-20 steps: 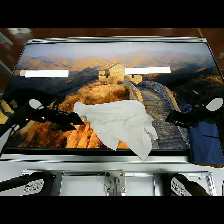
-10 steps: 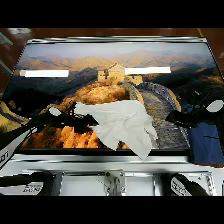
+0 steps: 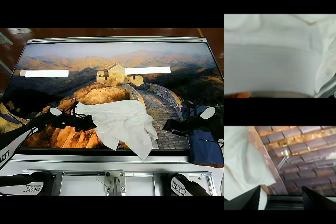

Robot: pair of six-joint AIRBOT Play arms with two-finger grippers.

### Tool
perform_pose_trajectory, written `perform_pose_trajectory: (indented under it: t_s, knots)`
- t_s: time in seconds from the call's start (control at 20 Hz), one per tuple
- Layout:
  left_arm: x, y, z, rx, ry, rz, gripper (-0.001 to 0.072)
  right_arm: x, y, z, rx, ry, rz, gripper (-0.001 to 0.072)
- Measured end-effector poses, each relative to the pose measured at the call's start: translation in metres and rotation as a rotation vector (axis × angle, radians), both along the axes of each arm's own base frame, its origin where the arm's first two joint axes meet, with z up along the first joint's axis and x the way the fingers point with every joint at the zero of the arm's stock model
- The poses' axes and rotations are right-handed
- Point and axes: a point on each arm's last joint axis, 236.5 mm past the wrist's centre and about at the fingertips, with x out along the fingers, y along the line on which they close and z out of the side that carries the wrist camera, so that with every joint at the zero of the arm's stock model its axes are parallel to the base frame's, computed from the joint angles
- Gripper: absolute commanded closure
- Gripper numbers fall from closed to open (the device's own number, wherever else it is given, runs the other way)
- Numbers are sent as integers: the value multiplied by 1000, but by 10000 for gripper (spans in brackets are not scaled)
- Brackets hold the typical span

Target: Fold the shirts.

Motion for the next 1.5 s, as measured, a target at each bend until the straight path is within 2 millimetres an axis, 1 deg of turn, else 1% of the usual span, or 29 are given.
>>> perform_pose_trajectory:
  t_s: [0.15, 0.3, 0.45, 0.5, 0.55, 0.6, 0.65, 0.7, 0.8, 0.9, 0.95, 1.0, 1.05, 1.1, 1.15, 1.2, 1.25, 1.3, 1.35, 1.4, 1.45, 1.5]
  knots:
    - [5, 5, 15, -21, -34, -10, 671, -10, 19, -19, 85, 52, -1, 83]
    - [12, 12, 30, -34, -71, 0, 671, -7, 36, -32, 177, 75, -30, 83]
    - [16, 17, 39, -41, -94, 10, 671, -2, 48, -42, 242, 90, -72, 95]
    - [16, 17, 40, -42, -98, 10, 671, -1, 50, -44, 256, 98, -83, 150]
    - [16, 17, 42, -43, -101, 11, 671, -1, 52, -46, 267, 108, -93, 243]
    - [17, 18, 42, -44, -103, 12, 670, 0, 53, -48, 275, 115, -109, 360]
    - [18, 19, 43, -43, -106, 13, 670, -1, 54, -50, 281, 123, -116, 528]
    - [18, 19, 44, -43, -110, 13, 671, 0, 55, -51, 287, 128, -125, 650]
    - [19, 20, 45, -42, -120, 10, 672, -1, 56, -52, 293, 133, -128, 652]
    - [26, 23, 51, -42, -148, 13, 674, 2, 56, -49, 292, 113, -100, 652]
    - [31, 26, 60, -44, -175, 18, 674, 5, 55, -43, 288, 93, -79, 653]
    - [40, 30, 74, -43, -219, 22, 674, 12, 51, -33, 270, 55, -52, 652]
    - [51, 35, 93, -39, -279, 29, 674, 23, 46, -19, 245, 0, -28, 652]
    - [64, 42, 121, -40, -357, 39, 673, 38, 39, 3, 209, -81, 2, 652]
    - [77, 50, 158, -42, -452, 49, 673, 55, 32, 33, 167, -181, 36, 652]
    - [88, 59, 198, -43, -553, 62, 672, 72, 26, 69, 124, -296, 61, 652]
    - [96, 70, 244, -40, -664, 78, 672, 88, 19, 110, 74, -419, 81, 652]
    - [100, 82, 299, -37, -794, 104, 672, 102, 13, 159, 20, -561, 91, 652]
    - [98, 95, 356, -29, -921, 130, 672, 111, 8, 218, -40, -721, 91, 652]
    - [89, 107, 407, -17, -1038, 156, 672, 112, 5, 276, -99, -868, 87, 652]
    - [75, 119, 459, -4, -1157, 187, 672, 106, 3, 333, -148, -1010, 71, 652]
    - [58, 128, 502, 13, -1258, 211, 672, 95, 3, 382, -186, -1127, 52, 652]
